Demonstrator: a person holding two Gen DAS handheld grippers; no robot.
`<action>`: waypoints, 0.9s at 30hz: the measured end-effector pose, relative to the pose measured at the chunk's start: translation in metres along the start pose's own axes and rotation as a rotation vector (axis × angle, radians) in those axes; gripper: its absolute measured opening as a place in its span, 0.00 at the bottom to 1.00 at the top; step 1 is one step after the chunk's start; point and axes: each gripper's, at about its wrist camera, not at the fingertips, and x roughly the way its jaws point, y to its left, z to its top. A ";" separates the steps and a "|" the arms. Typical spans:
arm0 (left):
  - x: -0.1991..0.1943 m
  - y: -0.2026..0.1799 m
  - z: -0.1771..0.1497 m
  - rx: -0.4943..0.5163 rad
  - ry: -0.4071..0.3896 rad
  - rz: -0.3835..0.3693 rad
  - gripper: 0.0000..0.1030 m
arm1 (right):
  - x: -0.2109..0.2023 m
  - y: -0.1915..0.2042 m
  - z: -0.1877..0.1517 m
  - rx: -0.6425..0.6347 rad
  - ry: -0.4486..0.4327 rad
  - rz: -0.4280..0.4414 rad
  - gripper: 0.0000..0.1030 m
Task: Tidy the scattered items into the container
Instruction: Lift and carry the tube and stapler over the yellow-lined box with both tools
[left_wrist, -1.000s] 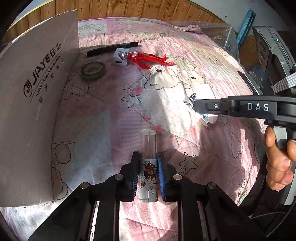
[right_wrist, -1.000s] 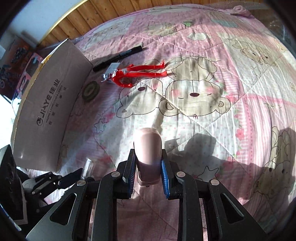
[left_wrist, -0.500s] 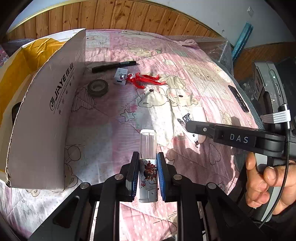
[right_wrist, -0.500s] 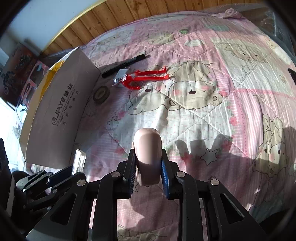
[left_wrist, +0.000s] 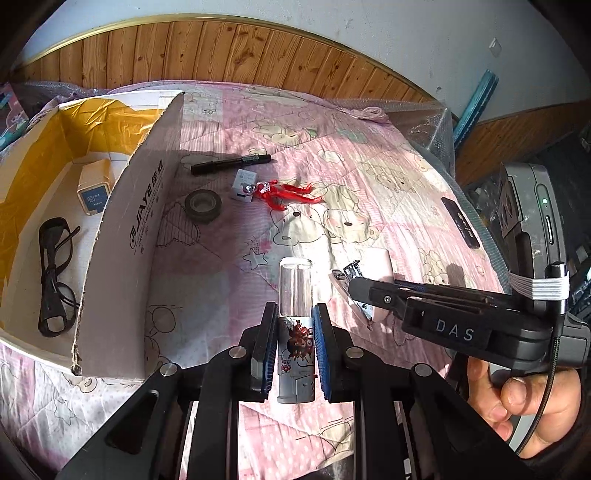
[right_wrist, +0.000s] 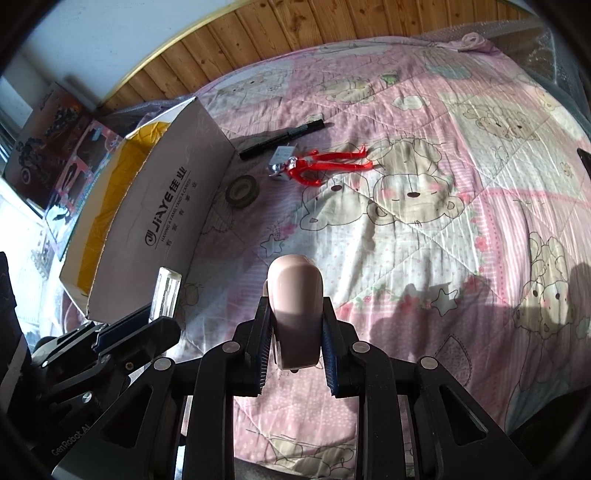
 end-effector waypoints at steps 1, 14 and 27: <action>-0.003 0.001 0.001 -0.004 -0.005 -0.005 0.19 | -0.001 0.003 0.000 -0.004 -0.003 0.001 0.25; -0.035 0.016 0.015 -0.024 -0.069 -0.005 0.19 | -0.015 0.043 0.006 -0.054 -0.025 0.004 0.25; -0.067 0.036 0.026 -0.061 -0.136 -0.010 0.19 | -0.029 0.082 0.015 -0.099 -0.059 0.011 0.25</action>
